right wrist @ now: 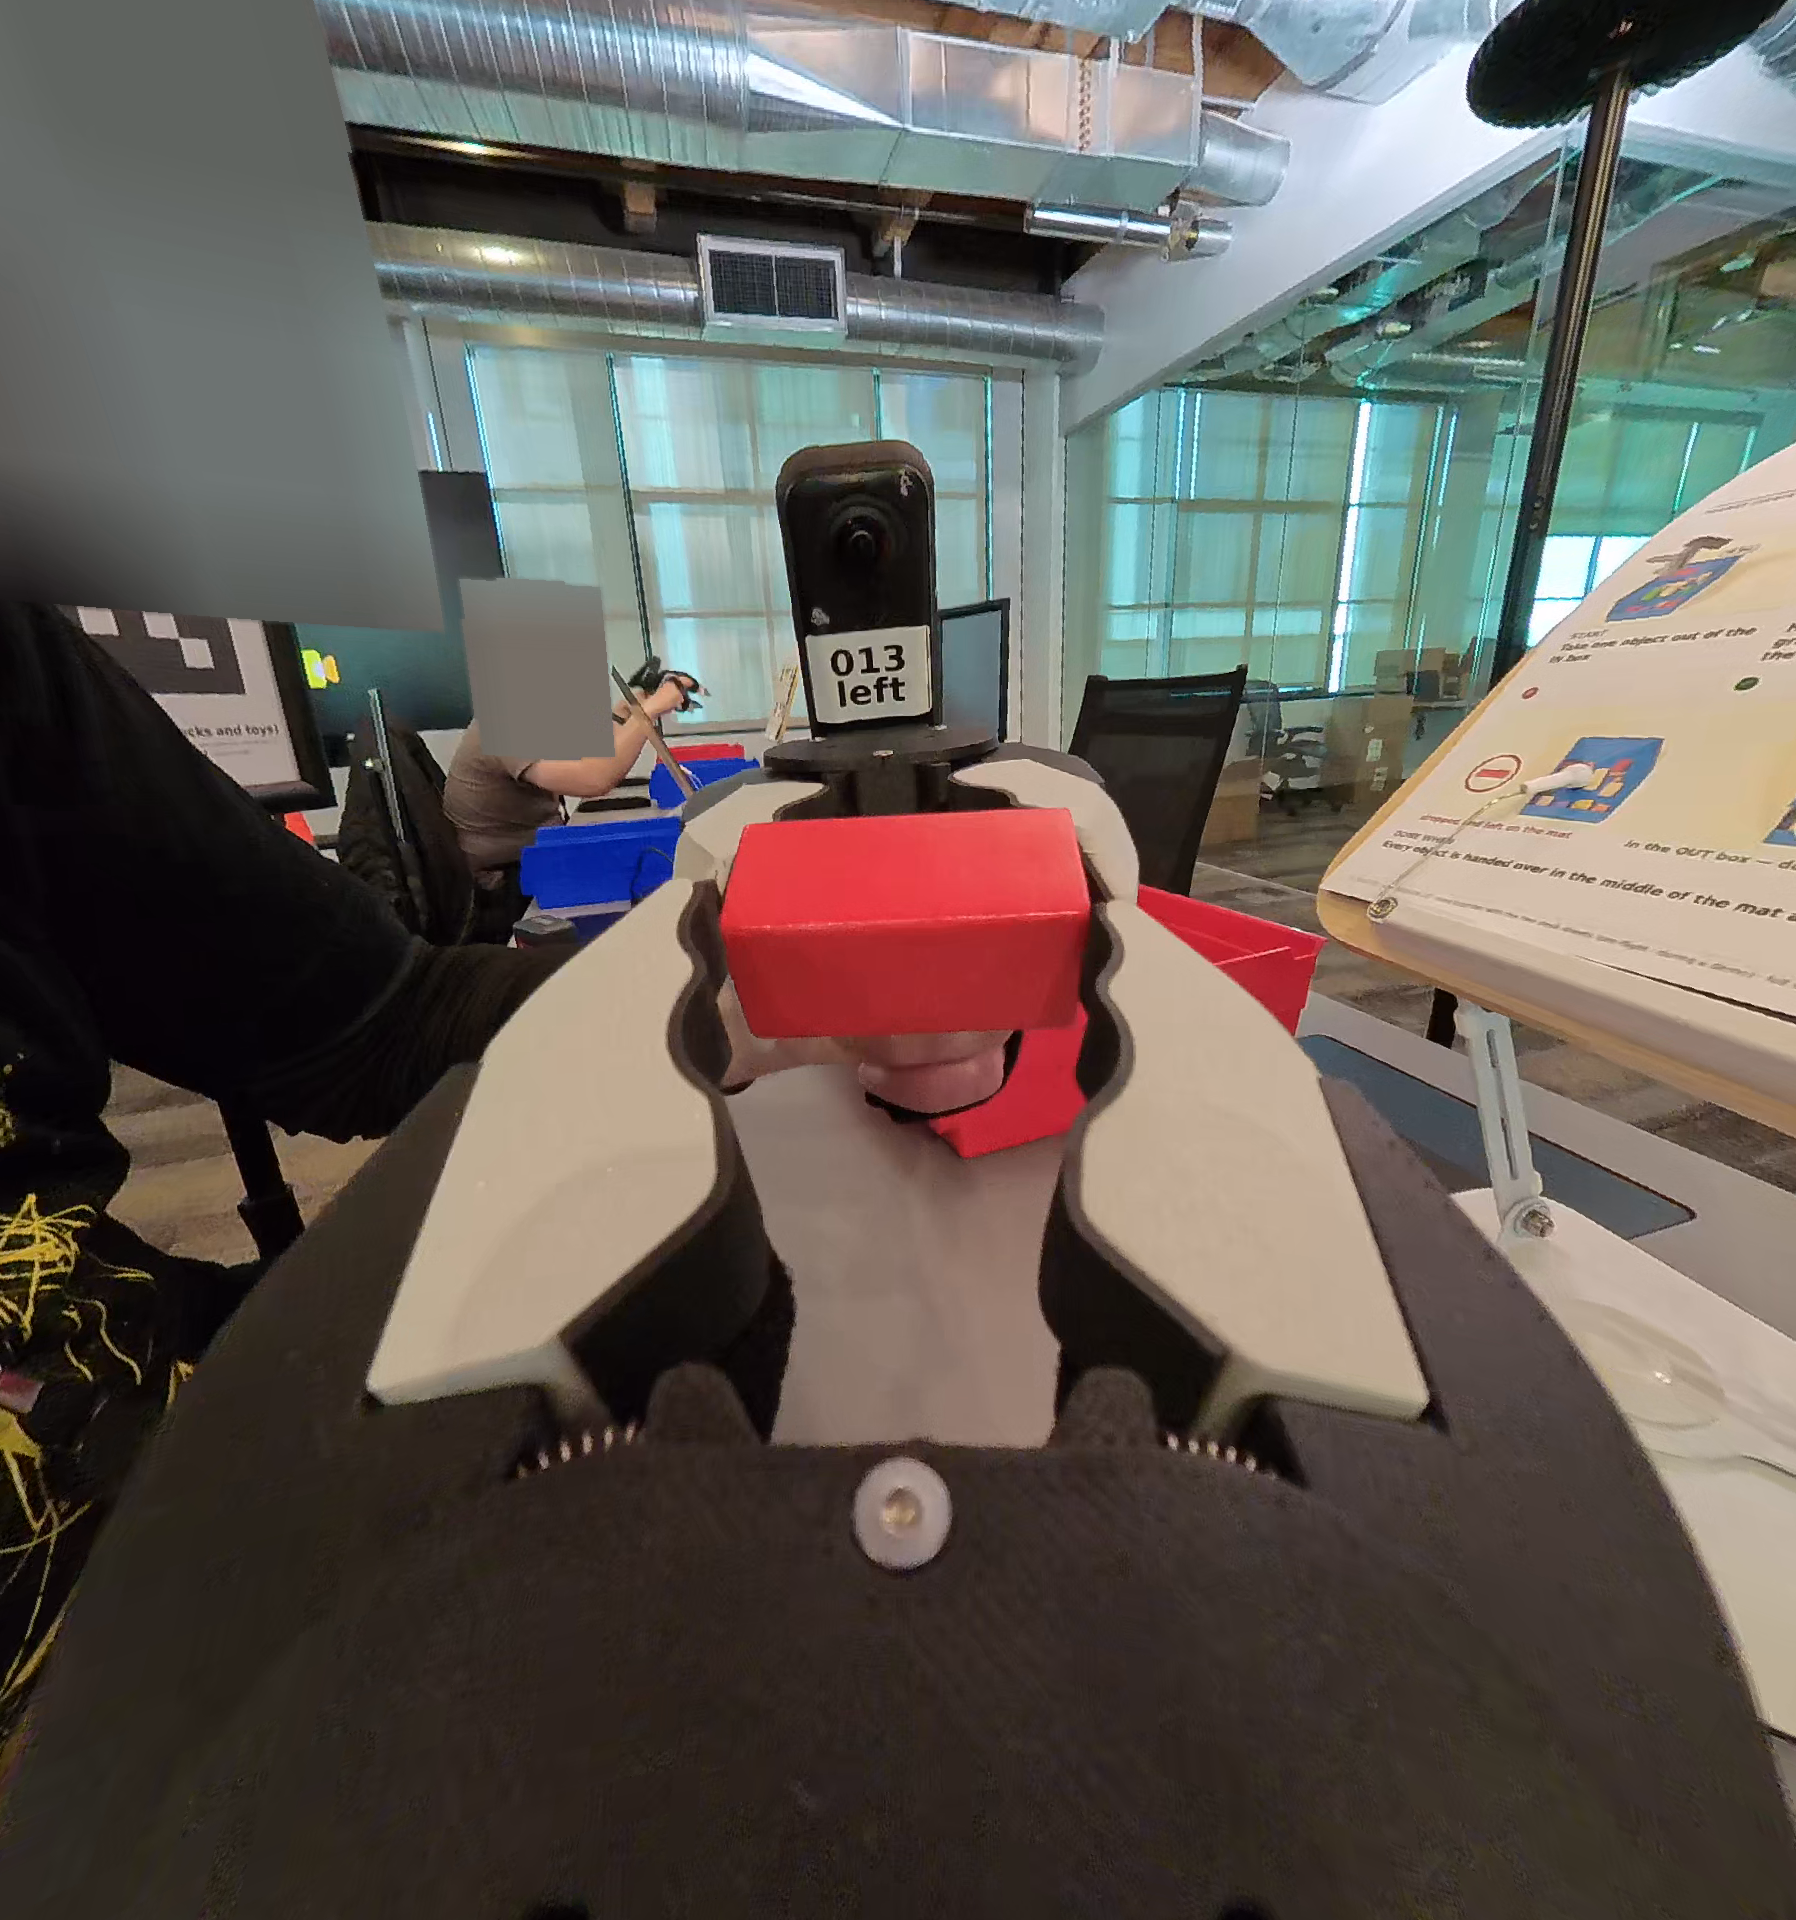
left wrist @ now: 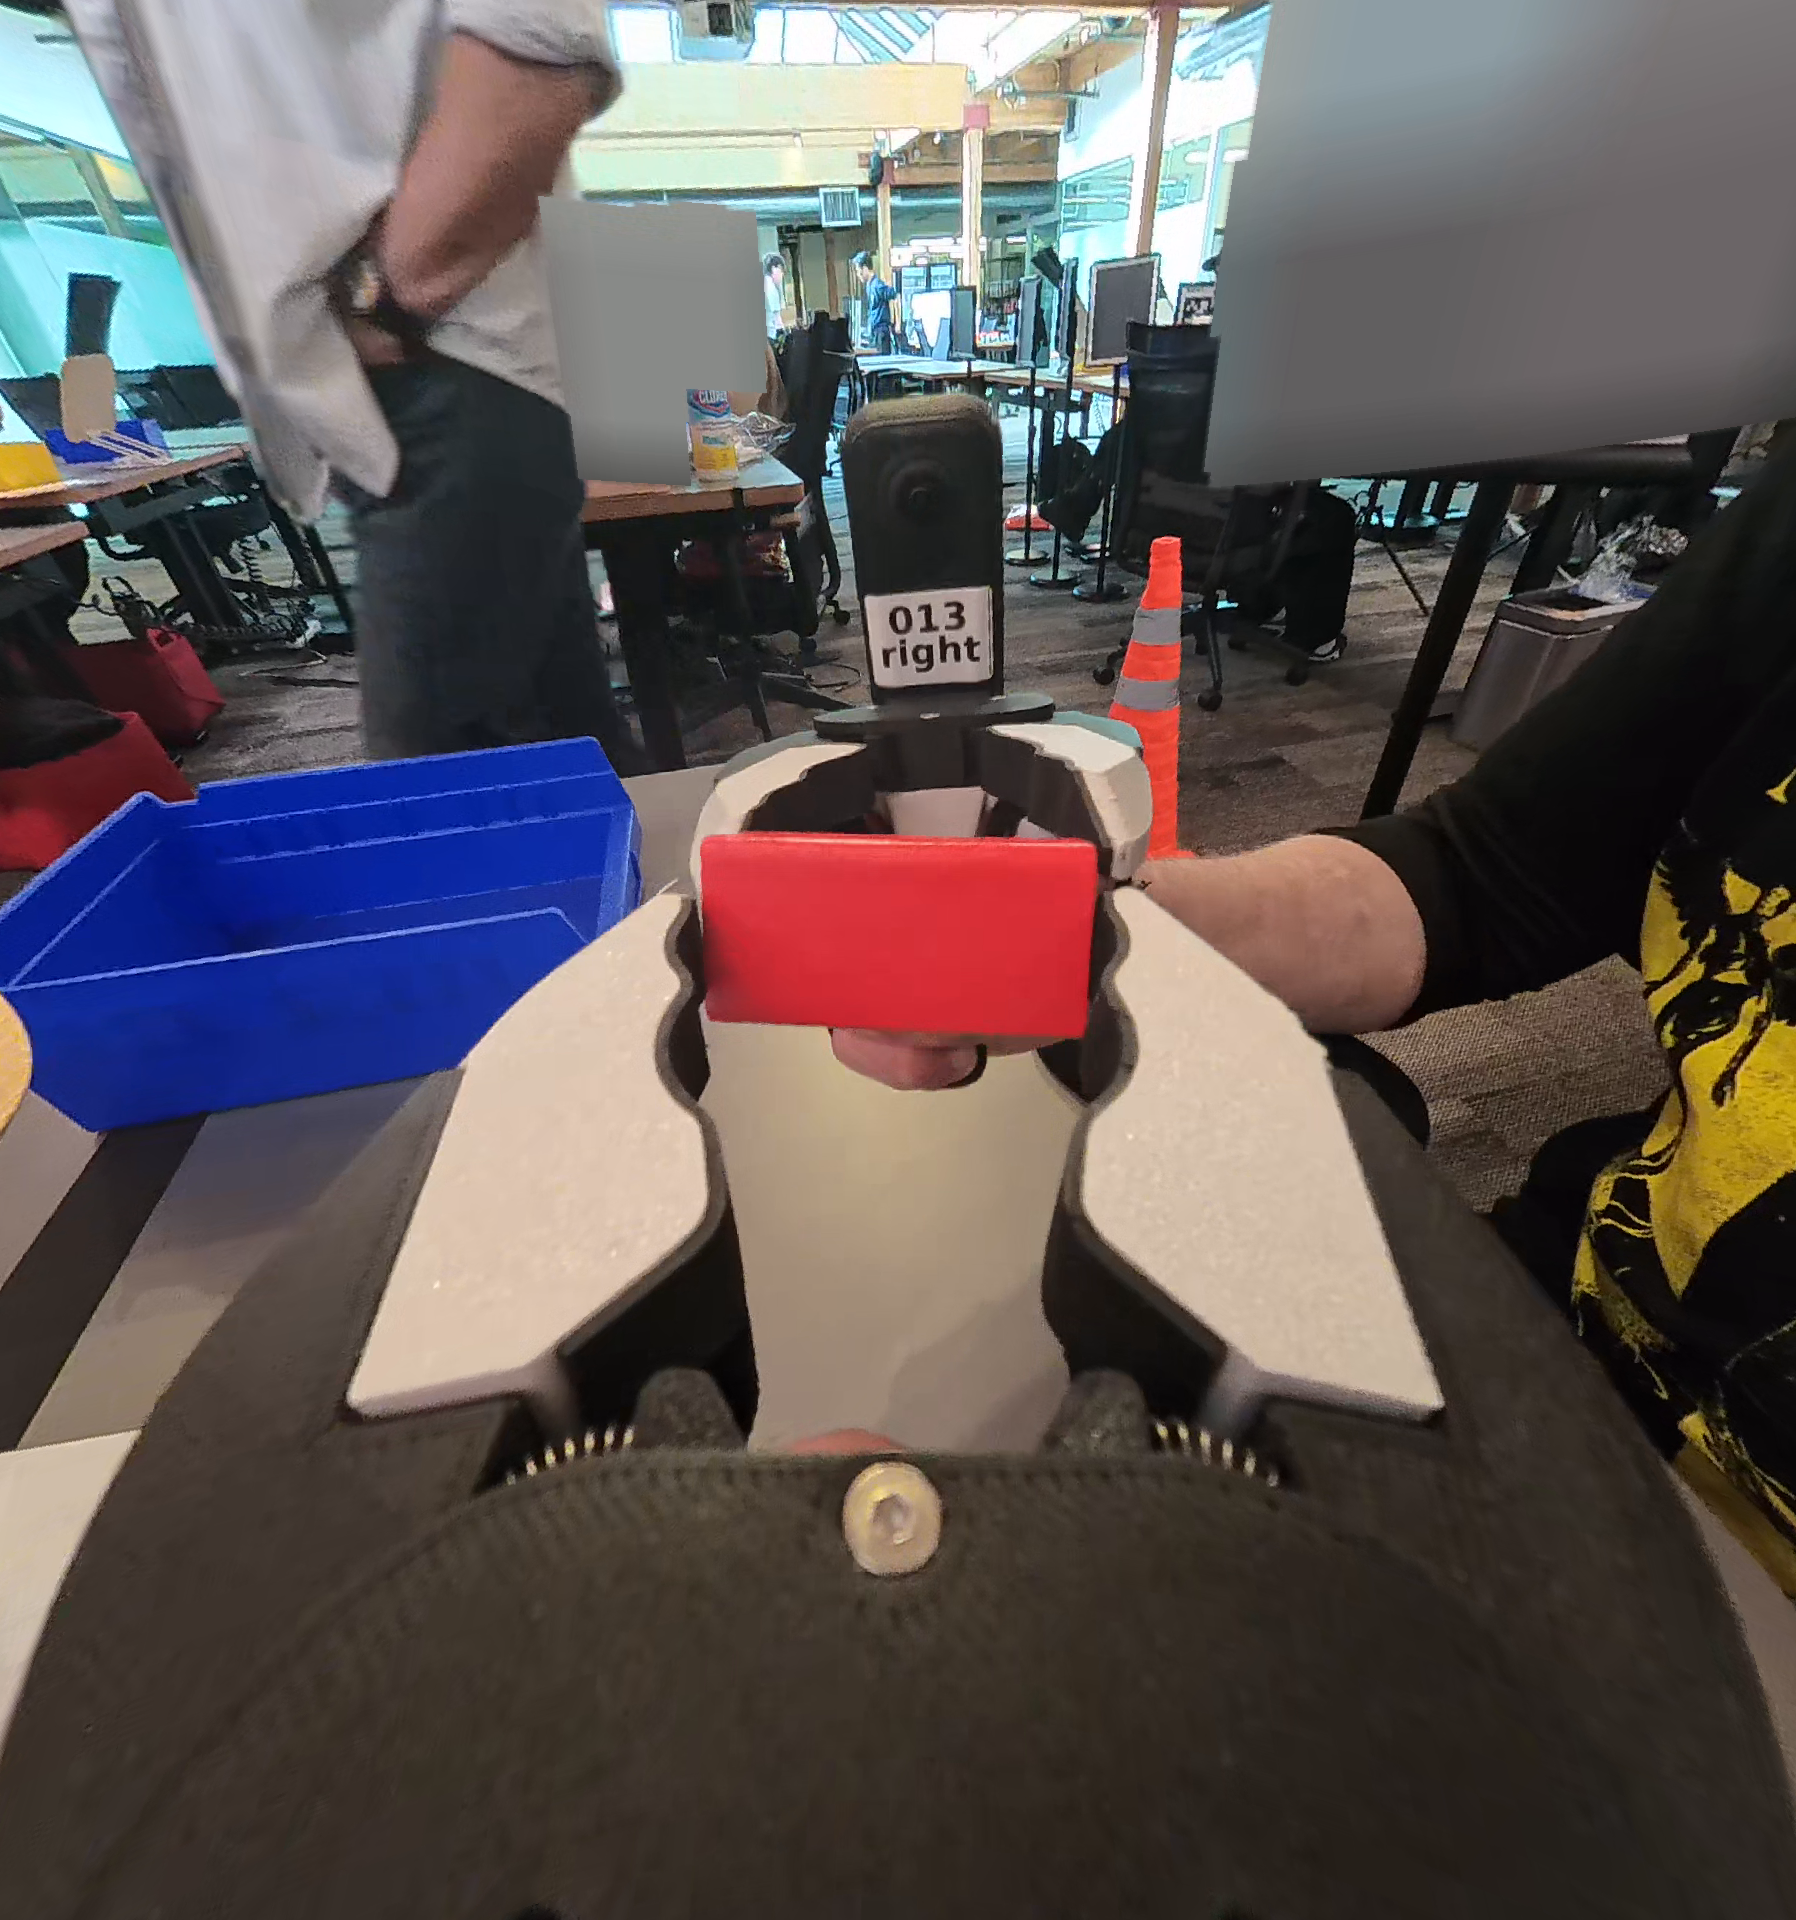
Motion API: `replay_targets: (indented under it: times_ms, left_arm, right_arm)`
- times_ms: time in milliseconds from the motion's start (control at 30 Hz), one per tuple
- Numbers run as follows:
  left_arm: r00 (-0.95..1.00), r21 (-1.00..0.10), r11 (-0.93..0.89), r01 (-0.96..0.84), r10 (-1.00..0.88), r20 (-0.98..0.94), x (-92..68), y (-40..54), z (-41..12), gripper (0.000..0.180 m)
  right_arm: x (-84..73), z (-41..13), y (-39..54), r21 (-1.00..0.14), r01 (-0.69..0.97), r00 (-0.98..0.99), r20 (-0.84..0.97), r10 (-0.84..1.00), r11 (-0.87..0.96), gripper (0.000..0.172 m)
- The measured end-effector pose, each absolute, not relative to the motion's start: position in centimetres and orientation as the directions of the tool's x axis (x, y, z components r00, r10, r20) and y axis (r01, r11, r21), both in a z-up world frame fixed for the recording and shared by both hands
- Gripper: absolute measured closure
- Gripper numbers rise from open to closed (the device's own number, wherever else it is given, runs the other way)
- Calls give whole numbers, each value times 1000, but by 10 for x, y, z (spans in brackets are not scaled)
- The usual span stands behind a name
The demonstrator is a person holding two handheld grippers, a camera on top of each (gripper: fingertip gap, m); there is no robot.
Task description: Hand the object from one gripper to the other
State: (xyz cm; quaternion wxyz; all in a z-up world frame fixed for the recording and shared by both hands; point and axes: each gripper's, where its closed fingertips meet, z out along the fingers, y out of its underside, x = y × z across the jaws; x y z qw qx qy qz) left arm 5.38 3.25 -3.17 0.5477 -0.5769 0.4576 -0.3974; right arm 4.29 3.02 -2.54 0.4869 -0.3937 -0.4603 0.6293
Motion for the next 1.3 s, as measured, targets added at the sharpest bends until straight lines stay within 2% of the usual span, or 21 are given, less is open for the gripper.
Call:
replay_targets:
  times_ms: [400,567,667,767,900,1000,1167,1300]
  left_arm:
    - [307,-1000,20,-19,-951,-25,58,42,-20,110]
    - [354,-1000,25,5,-935,-22,47,48,-13,111]
    - [388,-1000,26,-7,-921,-27,33,47,-11,117]
    - [422,-999,19,-43,-906,-36,16,44,-19,126]
    - [491,-997,-3,-82,-870,-38,-12,39,-32,131]
    - [551,-994,-13,-113,-833,-52,-35,34,-41,130]
    - [624,-989,-70,-130,-781,-26,-70,31,-56,131]
    - [667,-985,-114,-132,-745,-3,-91,31,-67,132]
  right_arm:
    - [55,-14,41,-946,-295,-198,-78,977,-136,108]
    - [72,0,54,-954,-288,-138,-40,990,-79,108]
    - [99,19,86,-976,-216,-34,40,999,32,108]
    - [126,18,148,-988,30,75,154,985,152,108]
    - [154,-18,250,-861,455,100,304,948,228,108]
    - [167,-59,321,-690,690,51,349,936,220,107]
    - [165,-140,389,-446,873,-87,257,963,198,107]
    - [166,-196,417,-279,936,-173,160,972,212,107]
